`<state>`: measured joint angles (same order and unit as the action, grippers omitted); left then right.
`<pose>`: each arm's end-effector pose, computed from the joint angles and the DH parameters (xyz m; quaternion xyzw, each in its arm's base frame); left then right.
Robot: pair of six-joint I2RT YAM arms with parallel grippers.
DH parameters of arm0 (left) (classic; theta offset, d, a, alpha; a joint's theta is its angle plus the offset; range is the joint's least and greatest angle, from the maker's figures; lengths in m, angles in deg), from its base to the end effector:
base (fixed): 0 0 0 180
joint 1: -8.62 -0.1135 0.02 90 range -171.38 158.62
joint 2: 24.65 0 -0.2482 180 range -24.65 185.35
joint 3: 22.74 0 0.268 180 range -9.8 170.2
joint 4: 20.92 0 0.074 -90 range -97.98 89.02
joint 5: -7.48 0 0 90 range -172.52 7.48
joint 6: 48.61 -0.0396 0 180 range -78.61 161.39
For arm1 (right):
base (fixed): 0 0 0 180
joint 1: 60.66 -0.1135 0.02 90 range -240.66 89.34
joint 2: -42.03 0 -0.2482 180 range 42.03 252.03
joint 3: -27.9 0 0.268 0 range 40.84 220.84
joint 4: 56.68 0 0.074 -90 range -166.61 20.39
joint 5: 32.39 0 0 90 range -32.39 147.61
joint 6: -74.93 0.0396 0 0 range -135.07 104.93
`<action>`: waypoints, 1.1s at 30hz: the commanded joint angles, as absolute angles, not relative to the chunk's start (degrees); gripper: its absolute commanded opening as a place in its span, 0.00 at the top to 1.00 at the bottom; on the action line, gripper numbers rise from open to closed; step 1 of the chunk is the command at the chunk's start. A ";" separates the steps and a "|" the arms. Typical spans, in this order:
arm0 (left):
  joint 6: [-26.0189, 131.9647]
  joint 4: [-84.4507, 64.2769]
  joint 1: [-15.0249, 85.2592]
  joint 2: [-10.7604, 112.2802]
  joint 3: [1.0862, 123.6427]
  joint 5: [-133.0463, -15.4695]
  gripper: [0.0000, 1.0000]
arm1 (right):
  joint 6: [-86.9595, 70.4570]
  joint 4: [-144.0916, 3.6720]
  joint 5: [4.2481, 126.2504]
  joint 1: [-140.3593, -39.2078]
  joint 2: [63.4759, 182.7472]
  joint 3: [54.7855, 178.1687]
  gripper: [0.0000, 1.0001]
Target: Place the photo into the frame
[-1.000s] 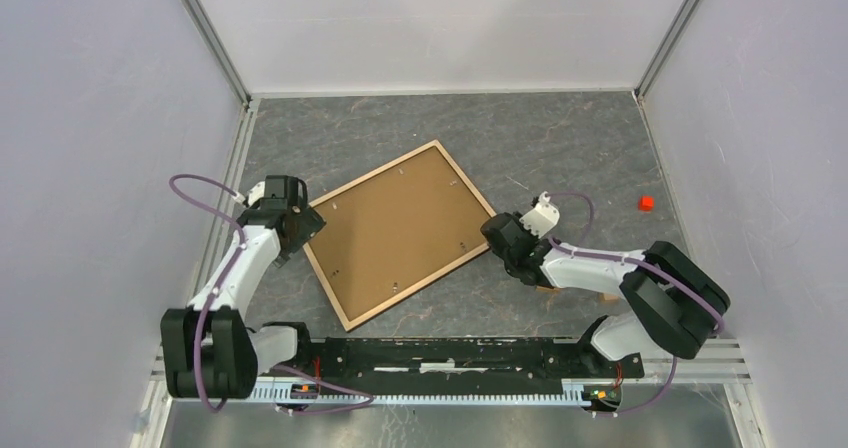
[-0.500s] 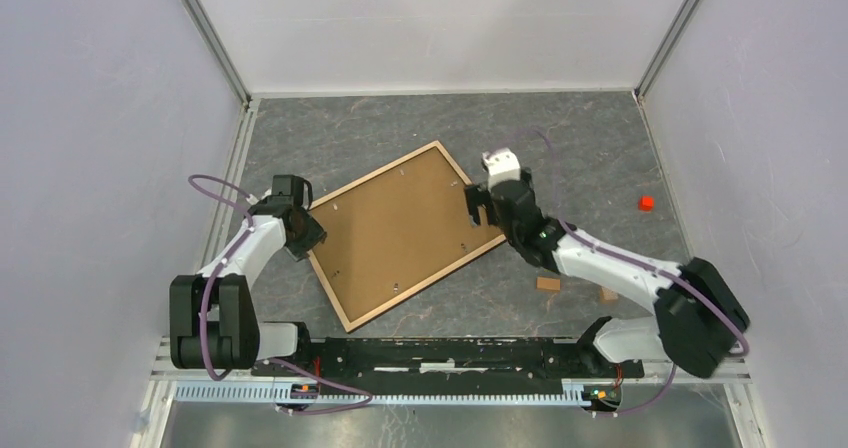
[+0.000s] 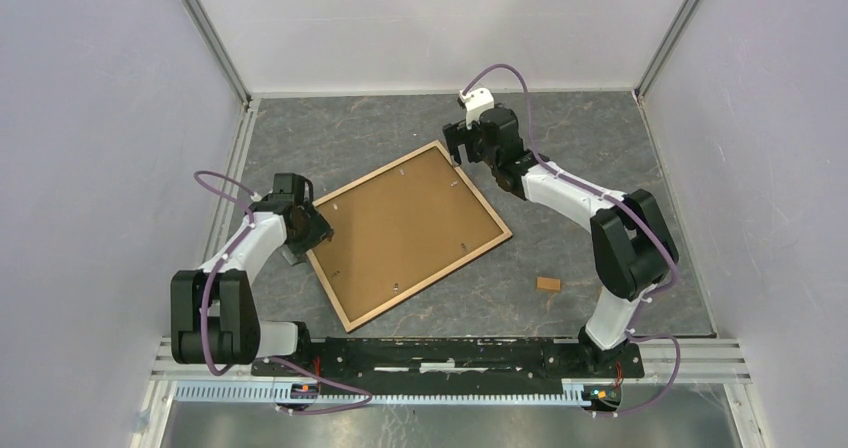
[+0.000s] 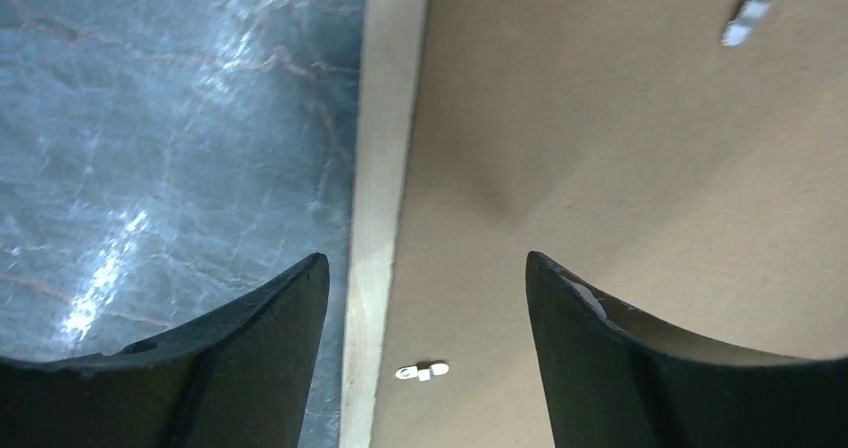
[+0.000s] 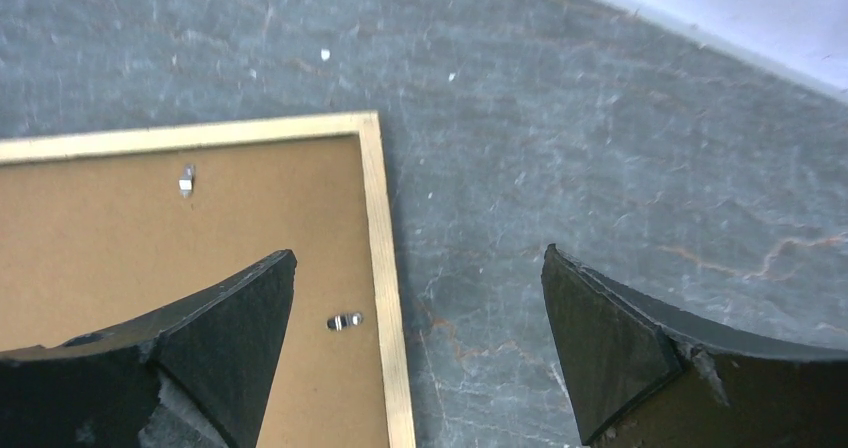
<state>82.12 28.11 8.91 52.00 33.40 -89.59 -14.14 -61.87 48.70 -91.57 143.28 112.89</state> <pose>0.2533 0.0036 0.1549 -0.3498 0.9179 -0.0053 0.1873 0.3729 0.2161 0.2405 -0.1708 0.8071 0.0923 0.5575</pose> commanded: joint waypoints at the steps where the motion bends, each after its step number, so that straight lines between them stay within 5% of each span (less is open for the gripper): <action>1: 81.89 30.34 8.71 48.56 30.55 -92.16 0.20 | -15.21 -58.91 55.17 -91.20 144.62 110.51 0.02; 7: 81.67 29.09 8.71 52.68 29.34 -89.99 0.25 | -17.15 -61.09 52.97 -91.07 146.04 109.55 0.02; 21: 74.12 29.37 8.71 61.88 36.69 -89.23 0.78 | -9.87 -73.34 52.14 -90.75 153.88 117.15 0.08; 25: 74.18 28.40 8.71 61.90 35.68 -89.02 0.82 | -5.91 -76.97 49.05 -90.46 156.66 121.29 0.18; 33: 73.71 28.35 8.71 61.66 35.98 -89.13 0.86 | 3.14 -81.26 42.18 -90.78 159.83 124.40 0.17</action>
<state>75.57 32.35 8.69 59.82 36.91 -87.93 -2.20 -79.05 46.36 -90.76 158.60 121.33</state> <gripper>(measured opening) 0.243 0.826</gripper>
